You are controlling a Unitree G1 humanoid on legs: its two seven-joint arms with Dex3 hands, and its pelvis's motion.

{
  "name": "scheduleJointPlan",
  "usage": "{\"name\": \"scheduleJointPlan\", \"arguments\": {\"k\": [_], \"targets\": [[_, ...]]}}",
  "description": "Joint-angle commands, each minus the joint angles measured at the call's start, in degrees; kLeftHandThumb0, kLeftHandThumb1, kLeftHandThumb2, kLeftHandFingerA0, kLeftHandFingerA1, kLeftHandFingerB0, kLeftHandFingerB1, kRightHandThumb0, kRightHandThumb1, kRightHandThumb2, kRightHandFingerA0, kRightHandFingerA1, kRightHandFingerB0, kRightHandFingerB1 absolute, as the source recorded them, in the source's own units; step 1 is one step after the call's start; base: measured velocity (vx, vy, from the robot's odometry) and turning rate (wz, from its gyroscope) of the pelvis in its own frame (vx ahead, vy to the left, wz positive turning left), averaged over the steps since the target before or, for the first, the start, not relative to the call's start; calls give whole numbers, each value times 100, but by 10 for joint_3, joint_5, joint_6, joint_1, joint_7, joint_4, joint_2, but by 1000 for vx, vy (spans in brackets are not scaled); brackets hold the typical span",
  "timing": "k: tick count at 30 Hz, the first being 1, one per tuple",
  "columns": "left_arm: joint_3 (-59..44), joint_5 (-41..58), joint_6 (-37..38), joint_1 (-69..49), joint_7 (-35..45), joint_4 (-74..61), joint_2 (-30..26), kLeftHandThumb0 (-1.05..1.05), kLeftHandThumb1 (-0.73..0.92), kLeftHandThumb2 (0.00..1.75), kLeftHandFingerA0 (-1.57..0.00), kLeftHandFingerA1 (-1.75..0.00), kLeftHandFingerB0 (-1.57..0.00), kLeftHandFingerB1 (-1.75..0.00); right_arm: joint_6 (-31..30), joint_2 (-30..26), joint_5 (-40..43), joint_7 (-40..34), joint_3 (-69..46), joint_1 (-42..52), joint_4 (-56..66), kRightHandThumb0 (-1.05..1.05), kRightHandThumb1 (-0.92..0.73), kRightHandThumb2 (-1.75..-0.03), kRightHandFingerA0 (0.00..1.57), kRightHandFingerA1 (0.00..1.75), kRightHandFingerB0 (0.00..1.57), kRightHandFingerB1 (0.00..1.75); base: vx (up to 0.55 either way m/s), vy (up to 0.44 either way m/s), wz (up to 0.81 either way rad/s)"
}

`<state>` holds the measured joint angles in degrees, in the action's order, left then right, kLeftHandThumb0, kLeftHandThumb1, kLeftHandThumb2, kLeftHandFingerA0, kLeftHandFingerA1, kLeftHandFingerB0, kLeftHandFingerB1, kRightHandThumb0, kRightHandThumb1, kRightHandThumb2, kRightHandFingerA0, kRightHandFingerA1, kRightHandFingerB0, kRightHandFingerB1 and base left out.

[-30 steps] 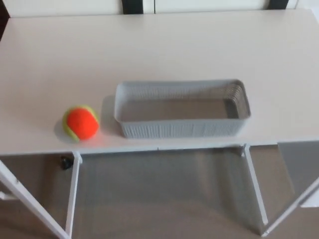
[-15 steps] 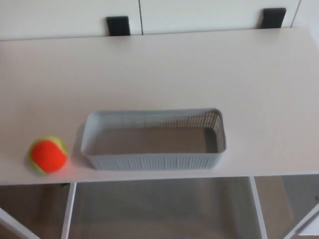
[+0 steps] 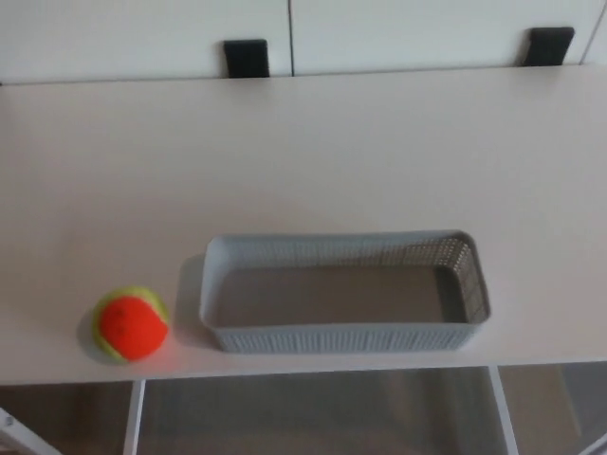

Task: The robot walk towards a table in front and uses its left hand to pickup a tennis ball on the left side and put it in a container on the right hand side

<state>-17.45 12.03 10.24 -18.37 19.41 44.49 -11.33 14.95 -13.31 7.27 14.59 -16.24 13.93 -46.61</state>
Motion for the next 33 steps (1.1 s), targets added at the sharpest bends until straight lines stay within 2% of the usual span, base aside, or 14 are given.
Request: {"name": "scheduleJointPlan", "arguments": {"k": [1,7,10,11,15,20,21,22,25,27,29,30,32,33], "targets": [[5,-6,5,1,-1,-3,-6,-31,52,66,-42,-40,-36,-39,5,-5,7,-2,-5,-3,-3,-13,-51,-55,58,45,42,39,0,0,0],[16,-12,8,-11,-3,-23,-7,-23,60,58,-45,-35,-36,-32,1,-5,2,-6,-2,2,5,-15,-51,-54,59,45,43,39,16,-52,4],[25,-21,15,-20,-4,-42,-8,-23,60,58,-45,-35,-36,-32,5,-5,3,-5,-3,0,0,-16,-51,-55,60,45,43,39,6,-28,0],[29,-25,12,-23,-9,-50,-9,-31,53,66,-41,-40,-36,-38,2,-4,4,-6,-3,-2,-3,-15,-51,-54,60,45,43,38,0,0,0],[40,-22,-3,-31,3,-73,-12,-25,58,59,-44,-35,-35,-33,7,-1,5,-4,-3,-1,-6,-15,-50,-54,61,46,42,38,0,0,0],[96,-2,2,-147,59,-274,8,-27,61,59,-39,-34,-31,-31,26,-5,9,4,-8,-3,-24,-16,-50,-54,60,45,43,39,0,0,0],[109,3,31,-182,81,-322,2,-32,58,66,-30,-36,-24,-34,27,-6,8,3,-7,-6,-28,-16,-50,-54,60,46,43,39,0,0,0],[122,8,68,-221,107,-374,-6,-32,58,66,-30,-36,-24,-34,26,-7,7,2,-7,-9,-32,-16,-50,-54,60,46,43,39,0,0,0],[134,13,86,-264,125,-444,-23,-36,57,67,-30,-37,-24,-35,21,-6,6,1,-6,-12,-30,-16,-50,-54,62,47,43,39,0,0,0],[147,48,106,-337,164,-576,-54,-43,55,69,-31,-39,-22,-36,8,-6,10,-2,-7,-12,-20,-16,-50,-54,62,46,43,39,0,0,0],[157,130,135,-378,233,-676,-83,-44,54,70,-29,-39,-17,-35,2,-7,10,-4,-8,-11,-13,-14,-50,-54,61,45,42,38,0,0,0],[144,189,116,-417,248,-794,-114,-45,53,70,-28,-40,-17,-35,-2,-7,12,-5,-9,-8,-5,-14,-51,-54,59,44,42,38,0,0,0],[128,227,137,-435,253,-886,-129,-42,56,71,-27,-40,-15,-35,16,-12,10,-2,-11,-17,-34,-17,-49,-54,59,45,42,38,0,0,0],[88,273,137,-434,257,-951,-151,-29,68,61,-26,-35,-14,-27,18,-13,10,2,-11,-18,-38,-17,-49,-54,58,44,42,38,0,0,0]]}}
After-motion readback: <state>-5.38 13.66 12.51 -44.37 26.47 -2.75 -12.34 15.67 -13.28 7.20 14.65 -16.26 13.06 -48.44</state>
